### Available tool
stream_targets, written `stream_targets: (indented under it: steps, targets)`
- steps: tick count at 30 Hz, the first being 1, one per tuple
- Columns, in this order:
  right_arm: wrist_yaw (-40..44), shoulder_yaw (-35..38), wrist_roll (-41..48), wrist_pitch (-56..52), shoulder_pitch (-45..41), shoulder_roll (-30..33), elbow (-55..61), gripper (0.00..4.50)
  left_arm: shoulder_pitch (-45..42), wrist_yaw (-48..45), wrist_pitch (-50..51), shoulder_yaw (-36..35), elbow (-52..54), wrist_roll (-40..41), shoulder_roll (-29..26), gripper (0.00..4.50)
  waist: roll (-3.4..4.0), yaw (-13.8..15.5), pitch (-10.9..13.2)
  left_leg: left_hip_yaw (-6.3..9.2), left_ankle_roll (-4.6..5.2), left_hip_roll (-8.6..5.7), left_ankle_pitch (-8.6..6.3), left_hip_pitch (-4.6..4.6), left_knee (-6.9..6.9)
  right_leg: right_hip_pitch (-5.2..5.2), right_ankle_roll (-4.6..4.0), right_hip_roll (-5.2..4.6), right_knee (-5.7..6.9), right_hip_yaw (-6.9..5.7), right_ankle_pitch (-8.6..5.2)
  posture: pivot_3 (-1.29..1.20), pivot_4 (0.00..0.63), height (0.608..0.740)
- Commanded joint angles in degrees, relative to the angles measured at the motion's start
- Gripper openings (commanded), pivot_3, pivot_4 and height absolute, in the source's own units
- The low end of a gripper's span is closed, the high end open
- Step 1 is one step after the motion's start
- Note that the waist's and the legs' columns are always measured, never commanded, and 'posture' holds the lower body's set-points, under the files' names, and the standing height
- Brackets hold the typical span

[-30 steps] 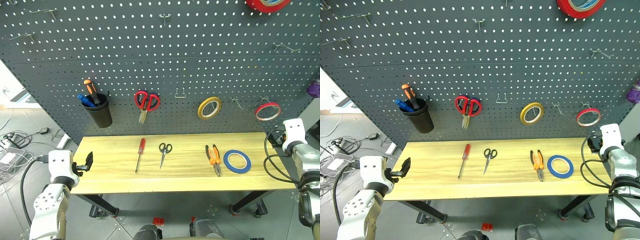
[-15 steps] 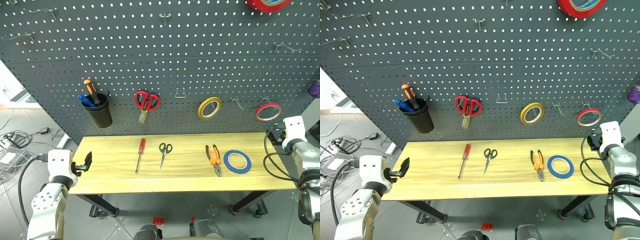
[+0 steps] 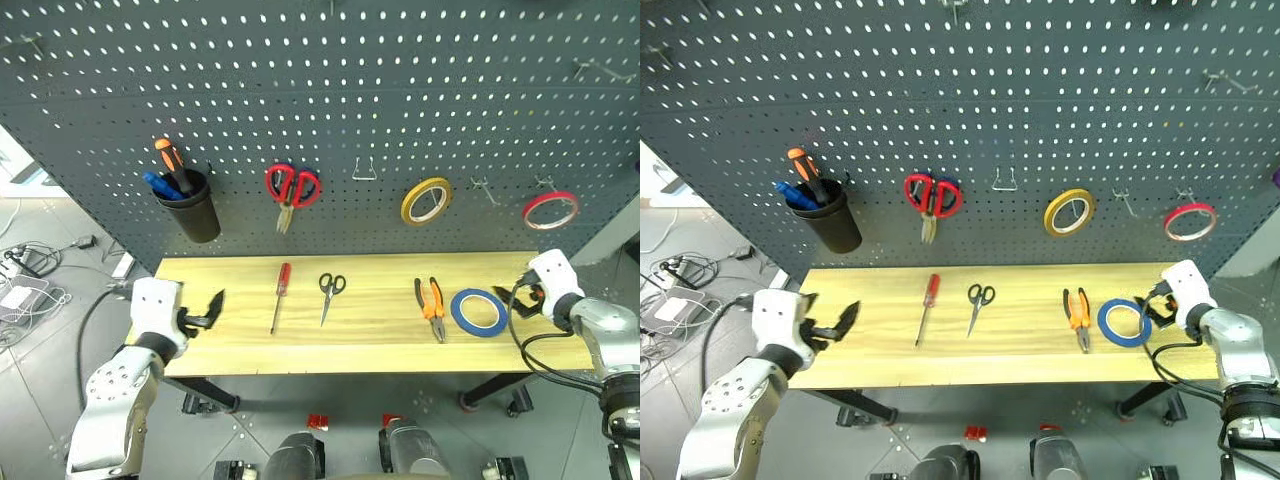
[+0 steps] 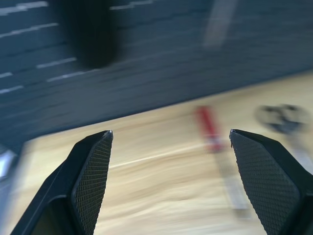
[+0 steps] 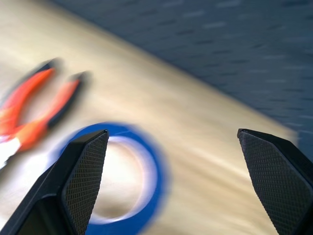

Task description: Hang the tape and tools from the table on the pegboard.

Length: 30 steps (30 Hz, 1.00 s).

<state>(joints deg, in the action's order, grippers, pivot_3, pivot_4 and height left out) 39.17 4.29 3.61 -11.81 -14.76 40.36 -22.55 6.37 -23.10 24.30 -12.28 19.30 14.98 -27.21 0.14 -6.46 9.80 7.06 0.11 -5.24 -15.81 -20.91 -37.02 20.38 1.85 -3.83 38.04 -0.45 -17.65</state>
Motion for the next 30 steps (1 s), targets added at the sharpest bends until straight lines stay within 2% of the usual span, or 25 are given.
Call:
stream_targets:
  steps: [1,5,8,10,12,16,19,22,30]
  targets:
    - [3.9,-1.0,2.1,-8.3,1.2,1.3,8.8,4.5,-2.6,-6.0,4.7,5.4,7.6,2.2,-4.2,4.04,-0.12,0.0,1.3,-0.01,0.0,0.01,0.0,-0.01,0.01,0.02,-0.01,0.0,0.02,0.0,0.0,-0.29,0.27,0.74]
    - [7.8,-4.9,0.5,-11.5,0.2,2.4,10.4,4.5,-7.3,-12.4,7.6,11.8,11.0,5.6,-6.1,4.04,-0.12,-0.1,3.7,-0.14,0.05,0.03,-0.03,-0.16,0.02,0.18,-0.06,-0.07,0.0,0.03,0.04,-0.3,0.304,0.74]
    - [9.2,-8.1,-1.3,-12.4,-2.4,2.7,7.8,4.5,-10.5,-15.6,7.3,16.4,9.9,4.3,-7.1,4.04,-0.26,-0.4,4.7,-0.29,0.07,0.05,-0.03,-0.5,0.0,0.57,-0.06,-0.09,0.01,0.07,0.04,-0.32,0.321,0.74]
    - [9.8,-10.4,-2.6,-13.1,-5.3,1.9,4.7,4.5,-13.0,-17.3,5.7,19.5,7.6,2.9,-6.7,4.04,-0.39,-1.1,5.4,-0.37,0.02,0.08,0.01,-0.98,-0.09,1.06,-0.06,-0.09,0.09,0.09,0.06,-0.33,0.328,0.74]
    - [10.2,-13.3,-4.8,-12.3,-9.2,0.7,-0.1,4.5,-16.6,-18.7,3.6,23.1,4.3,0.9,-5.6,4.04,-0.53,-1.5,6.0,-0.51,0.0,0.08,0.02,-0.98,-0.1,1.05,-0.06,-0.12,0.06,0.13,0.06,-0.34,0.33,0.74]
    - [8.8,-16.6,-8.5,-10.8,-15.0,-1.3,-9.1,4.5,-20.5,-19.7,0.7,25.8,0.2,-1.1,-3.7,4.04,-0.96,-1.9,6.9,-0.64,0.06,0.08,-0.01,-1.03,-0.23,1.06,0.01,-0.13,0.03,0.18,0.1,-0.34,0.331,0.74]
    - [8.3,-19.3,-11.7,-8.2,-18.4,-2.7,-16.6,4.5,-23.4,-20.3,-2.6,28.7,-2.3,-3.4,-1.8,4.04,-0.98,-2.0,7.0,-0.71,0.07,0.08,-0.02,-1.08,-0.23,1.15,0.03,-0.14,0.04,0.23,0.11,-0.34,0.32,0.74]
    - [8.6,-21.4,-14.0,-6.3,-19.9,-3.7,-20.6,3.89,-24.6,-21.2,-4.9,30.8,-3.2,-5.2,-0.6,4.07,-1.14,-2.1,7.1,-0.76,0.07,0.07,-0.02,-1.12,-0.32,1.16,0.11,-0.15,0.02,0.21,0.15,-0.33,0.311,0.74]
    - [7.7,-24.0,-17.9,-2.8,-19.1,-5.4,-22.3,1.16,-23.4,-21.7,-9.9,33.7,-3.2,-9.0,0.3,4.07,-1.26,-2.3,7.0,-0.71,0.12,0.09,-0.04,-1.08,-0.95,0.94,0.48,-0.08,0.03,0.28,0.62,-0.33,0.277,0.74]
